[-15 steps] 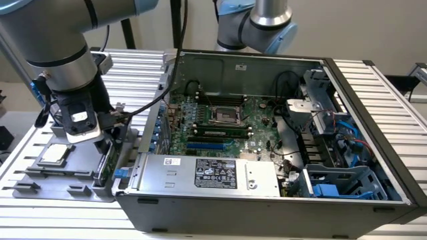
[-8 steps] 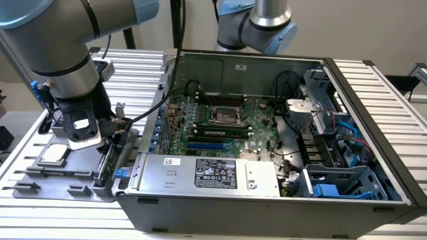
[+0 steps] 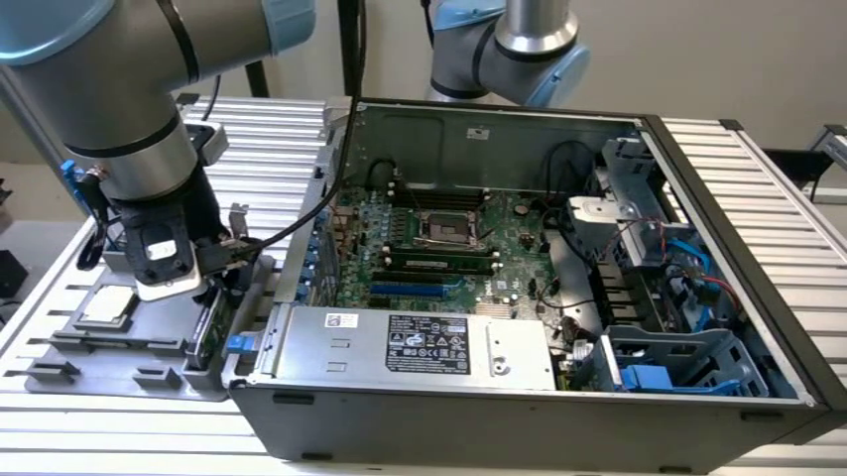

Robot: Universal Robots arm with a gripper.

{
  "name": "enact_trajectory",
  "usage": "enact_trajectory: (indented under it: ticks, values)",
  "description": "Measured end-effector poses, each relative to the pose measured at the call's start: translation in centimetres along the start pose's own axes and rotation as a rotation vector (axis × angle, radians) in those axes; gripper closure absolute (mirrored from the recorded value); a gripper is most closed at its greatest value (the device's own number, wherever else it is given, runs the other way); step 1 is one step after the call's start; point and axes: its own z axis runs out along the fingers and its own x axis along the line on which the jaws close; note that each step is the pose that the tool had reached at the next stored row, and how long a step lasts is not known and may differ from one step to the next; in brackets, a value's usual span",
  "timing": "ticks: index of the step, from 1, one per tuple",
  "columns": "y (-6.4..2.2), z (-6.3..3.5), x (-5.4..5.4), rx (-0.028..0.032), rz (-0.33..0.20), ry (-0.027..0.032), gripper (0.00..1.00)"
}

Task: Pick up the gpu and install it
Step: 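Pick up the gpu and move the gpu toward the slot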

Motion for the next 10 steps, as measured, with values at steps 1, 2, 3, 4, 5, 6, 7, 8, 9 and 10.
enact_trajectory:
  ticks: [1,2,3,4,5,6,7,8,9,10]
  values:
    - [0.02,0.02,0.04,-0.0001,0.000,0.0003,0.52]
    - [0.06,0.05,0.07,-0.0001,0.000,0.0007,0.52]
    - [0.10,0.08,0.10,0.0000,0.000,0.0011,0.52]
    - [0.15,0.11,0.12,0.0000,0.000,0.0016,0.52]
    - [0.17,0.15,0.13,0.0001,0.000,0.0021,0.52]
    - [0.18,0.19,0.14,0.0003,0.000,0.0025,0.52]
    - [0.19,0.26,0.16,0.0004,0.000,0.0028,0.52]
    - [0.19,0.32,0.16,0.0004,0.000,0.0032,0.52]
    - [0.19,0.37,0.17,0.0005,0.000,0.0040,0.52]
    - [0.19,0.41,0.17,0.0006,0.000,0.0047,0.52]
